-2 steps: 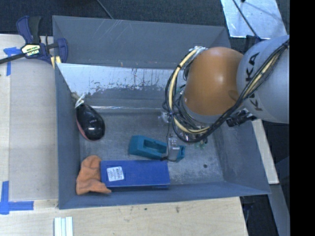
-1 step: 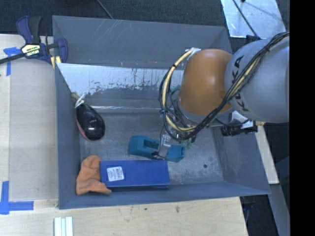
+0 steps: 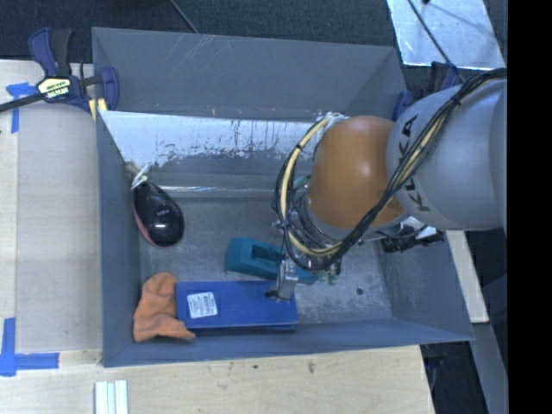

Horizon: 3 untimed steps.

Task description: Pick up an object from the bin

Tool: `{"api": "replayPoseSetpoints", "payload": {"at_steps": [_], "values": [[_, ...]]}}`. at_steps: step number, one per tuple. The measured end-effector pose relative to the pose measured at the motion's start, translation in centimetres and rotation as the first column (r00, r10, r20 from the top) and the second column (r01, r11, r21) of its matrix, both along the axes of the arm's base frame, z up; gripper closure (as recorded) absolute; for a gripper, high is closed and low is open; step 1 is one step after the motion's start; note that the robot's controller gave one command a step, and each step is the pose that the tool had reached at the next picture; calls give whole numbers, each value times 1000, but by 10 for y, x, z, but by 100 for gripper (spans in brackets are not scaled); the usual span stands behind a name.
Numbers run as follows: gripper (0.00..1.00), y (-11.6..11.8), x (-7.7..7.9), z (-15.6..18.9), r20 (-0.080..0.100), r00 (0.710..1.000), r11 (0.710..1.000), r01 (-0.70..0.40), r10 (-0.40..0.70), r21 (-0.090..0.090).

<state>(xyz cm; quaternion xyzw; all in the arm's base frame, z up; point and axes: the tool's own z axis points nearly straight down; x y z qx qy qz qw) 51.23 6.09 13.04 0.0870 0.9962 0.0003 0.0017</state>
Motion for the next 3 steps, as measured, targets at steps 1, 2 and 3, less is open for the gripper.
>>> {"api": "replayPoseSetpoints", "payload": {"at_steps": [1, 2, 3], "values": [[100, -9, 7, -40, 0, 998, 998, 68, -68, 1], [100, -9, 7, -40, 0, 998, 998, 68, -68, 1], [100, -25, -2, 134, 2, 995, 995, 100, -100, 0]]}}
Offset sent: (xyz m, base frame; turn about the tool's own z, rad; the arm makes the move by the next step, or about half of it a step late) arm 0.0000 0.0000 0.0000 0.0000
